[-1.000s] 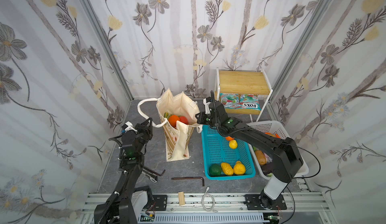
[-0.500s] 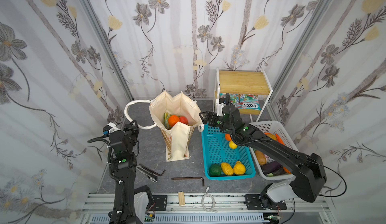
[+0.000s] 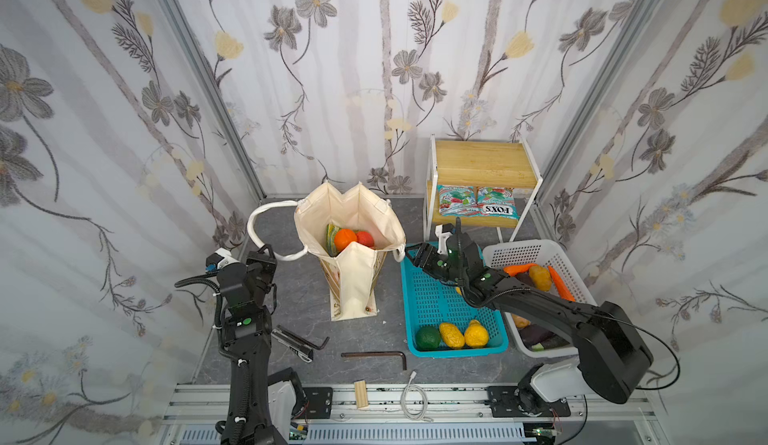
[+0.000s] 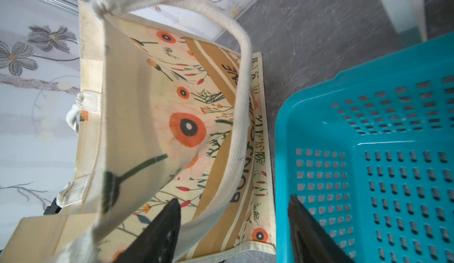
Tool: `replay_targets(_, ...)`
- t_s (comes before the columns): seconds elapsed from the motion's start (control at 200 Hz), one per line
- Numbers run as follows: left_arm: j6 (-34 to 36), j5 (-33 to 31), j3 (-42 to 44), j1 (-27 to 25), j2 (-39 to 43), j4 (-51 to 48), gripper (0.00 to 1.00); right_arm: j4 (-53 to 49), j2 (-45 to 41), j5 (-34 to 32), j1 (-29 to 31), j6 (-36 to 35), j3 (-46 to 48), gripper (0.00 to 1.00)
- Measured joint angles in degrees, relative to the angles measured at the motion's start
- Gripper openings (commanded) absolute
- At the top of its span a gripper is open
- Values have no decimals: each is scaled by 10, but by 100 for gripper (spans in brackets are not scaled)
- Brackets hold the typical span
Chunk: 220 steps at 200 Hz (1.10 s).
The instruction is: Place the food into the grocery bag and tie it
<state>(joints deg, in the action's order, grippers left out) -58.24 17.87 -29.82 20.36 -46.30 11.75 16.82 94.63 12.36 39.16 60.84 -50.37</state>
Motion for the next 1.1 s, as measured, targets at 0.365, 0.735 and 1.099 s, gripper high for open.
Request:
replay_targets(0.365,-6,8,17,1,1,0,0,147,100,68,22,109,-23,57)
replay_targets(0.735,-17,8,24,1,1,0,0,245,178,72,36,186,-49,19)
replay_targets(1.099,-17,6,17,1,-3,1,0,265,120,17,16,170,14,0)
